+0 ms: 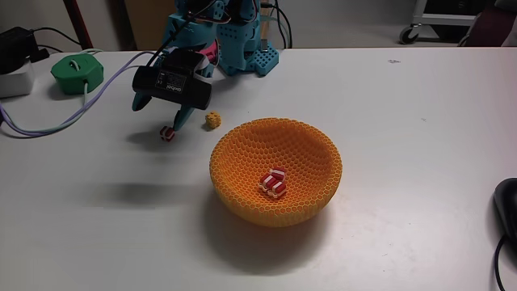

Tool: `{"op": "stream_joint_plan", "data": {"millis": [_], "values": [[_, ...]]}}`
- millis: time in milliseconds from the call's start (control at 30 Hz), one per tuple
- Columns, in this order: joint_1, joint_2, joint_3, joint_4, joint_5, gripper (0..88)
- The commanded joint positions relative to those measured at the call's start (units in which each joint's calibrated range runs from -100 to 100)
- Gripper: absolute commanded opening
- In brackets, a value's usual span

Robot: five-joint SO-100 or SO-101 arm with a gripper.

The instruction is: Place cube pieces into the yellow basket

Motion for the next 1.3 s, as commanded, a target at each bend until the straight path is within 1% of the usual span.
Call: {"op": "stream_joint_plan", "data": {"millis": [0, 133, 533, 633, 667, 733, 800, 833, 867, 967, 1100, 1167, 1267], "values": [[0.27, -0.17, 1.43, -2.38, -0.05, 41.2], [0.65, 0.12, 4.03, -5.07, 0.05, 38.6], [1.02, 7.50, 4.70, -15.67, 0.29, 36.1], [1.21, 8.64, 4.32, -16.89, 0.39, 34.6], [1.21, 9.02, 4.32, -17.41, 0.24, 32.9], [1.58, 9.97, 3.83, -18.37, 0.05, 24.9], [2.04, 10.91, 2.68, -17.67, 0.05, 13.9], [2.23, 11.01, 2.29, -17.84, 0.88, 5.0], [2.42, 11.01, 1.72, -17.84, 1.95, 2.0], [2.04, 9.40, -0.40, -17.67, 3.81, 0.0], [-2.34, 3.34, -7.05, -15.76, 2.83, 0.0], [-7.09, 1.44, -13.69, -11.33, 1.42, 0.0], [-17.25, 1.25, -21.49, -4.38, -2.10, 0.0]]}}
